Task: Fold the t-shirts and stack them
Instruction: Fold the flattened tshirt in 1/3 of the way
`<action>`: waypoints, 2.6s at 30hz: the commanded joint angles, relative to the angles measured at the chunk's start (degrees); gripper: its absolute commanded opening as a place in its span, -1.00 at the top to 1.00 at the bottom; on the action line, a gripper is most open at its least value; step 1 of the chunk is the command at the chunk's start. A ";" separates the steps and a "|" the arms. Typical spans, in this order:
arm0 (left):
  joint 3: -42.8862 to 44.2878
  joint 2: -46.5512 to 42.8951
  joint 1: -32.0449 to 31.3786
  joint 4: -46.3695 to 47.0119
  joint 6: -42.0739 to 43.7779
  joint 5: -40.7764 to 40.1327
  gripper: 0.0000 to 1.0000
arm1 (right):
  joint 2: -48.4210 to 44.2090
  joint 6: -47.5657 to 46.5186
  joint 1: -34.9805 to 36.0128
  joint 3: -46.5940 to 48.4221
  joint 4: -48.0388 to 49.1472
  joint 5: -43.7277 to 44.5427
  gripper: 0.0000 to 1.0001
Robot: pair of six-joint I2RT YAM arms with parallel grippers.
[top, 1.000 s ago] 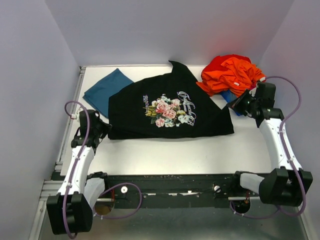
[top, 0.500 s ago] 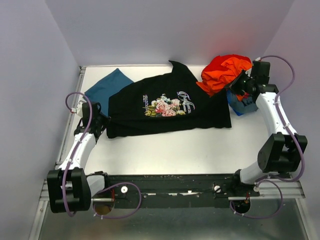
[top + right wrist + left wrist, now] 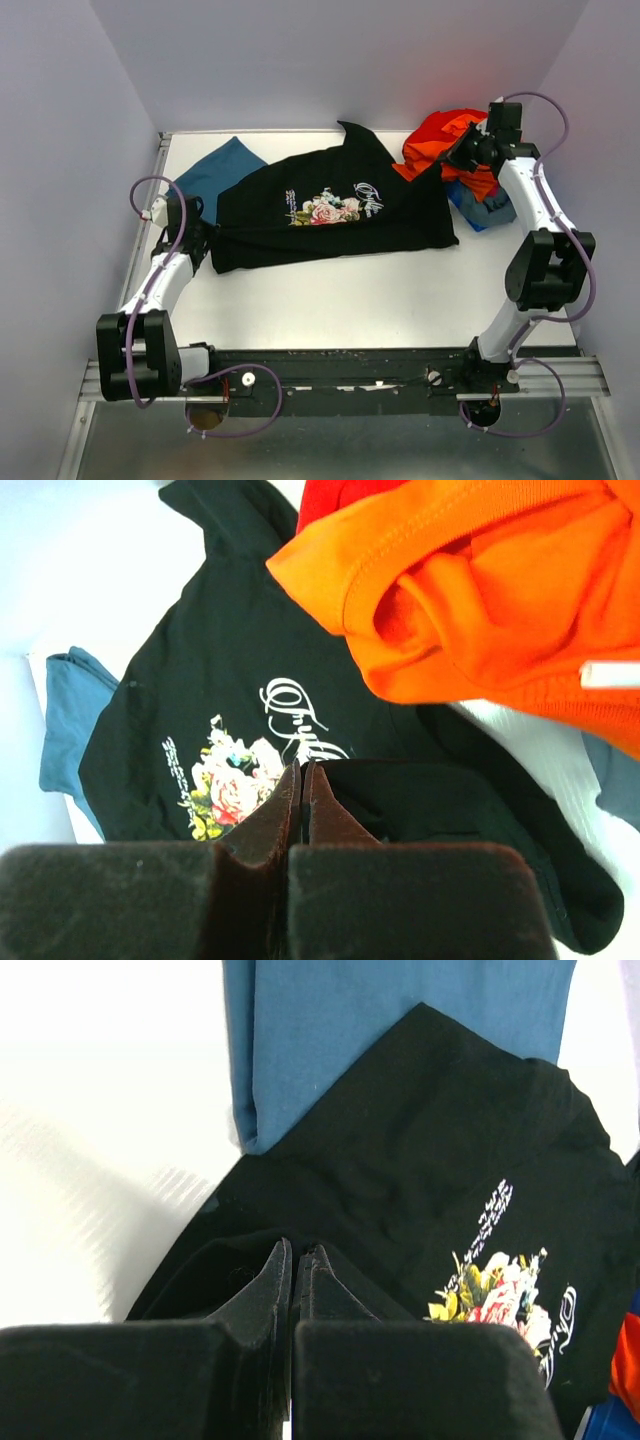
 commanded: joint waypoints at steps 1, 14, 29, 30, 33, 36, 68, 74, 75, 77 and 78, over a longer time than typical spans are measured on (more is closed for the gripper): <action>2.13 3.10 -0.01 3.02 -0.97 -3.67 1.00 | 3.86 -0.80 0.11 4.93 -1.53 1.42 0.99; 3.19 8.47 -0.45 8.90 -0.62 0.54 1.00 | 14.58 -2.12 1.69 21.98 -8.12 3.18 0.81; -6.38 -11.46 -0.98 -0.40 -0.70 0.89 -0.33 | -23.97 5.96 1.95 -33.69 15.06 7.74 -0.19; -7.52 -12.87 -0.98 -1.98 -2.01 0.99 -0.27 | -26.61 7.36 1.95 -37.57 16.04 9.58 -0.17; -11.91 -16.39 -1.15 -3.05 -4.65 3.00 -0.17 | -32.51 12.62 1.95 -46.19 17.10 16.78 -0.10; -16.31 -20.08 -1.59 -1.74 -6.76 3.19 -0.16 | -35.24 16.15 1.95 -52.36 19.20 19.88 0.06; -12.72 -11.13 -1.86 -7.00 -12.92 -3.93 -0.15 | -5.90 26.09 -0.06 -41.65 19.74 25.86 0.13; -10.44 -10.77 -1.86 -8.76 -12.31 -6.39 -0.15 | -9.31 26.88 -0.94 -44.81 18.86 26.65 0.94; -10.00 -10.78 -1.86 -9.20 -12.13 -7.26 -0.15 | -10.63 26.88 -1.12 -46.12 18.77 26.82 0.99; -8.77 -10.86 -1.77 -10.08 -11.70 -9.02 -0.15 | -13.44 26.62 -1.47 -48.75 18.77 26.91 0.99; -8.24 -10.86 -1.68 -10.25 -11.34 -9.81 -0.16 | -15.37 26.53 -1.56 -50.07 18.60 26.91 0.99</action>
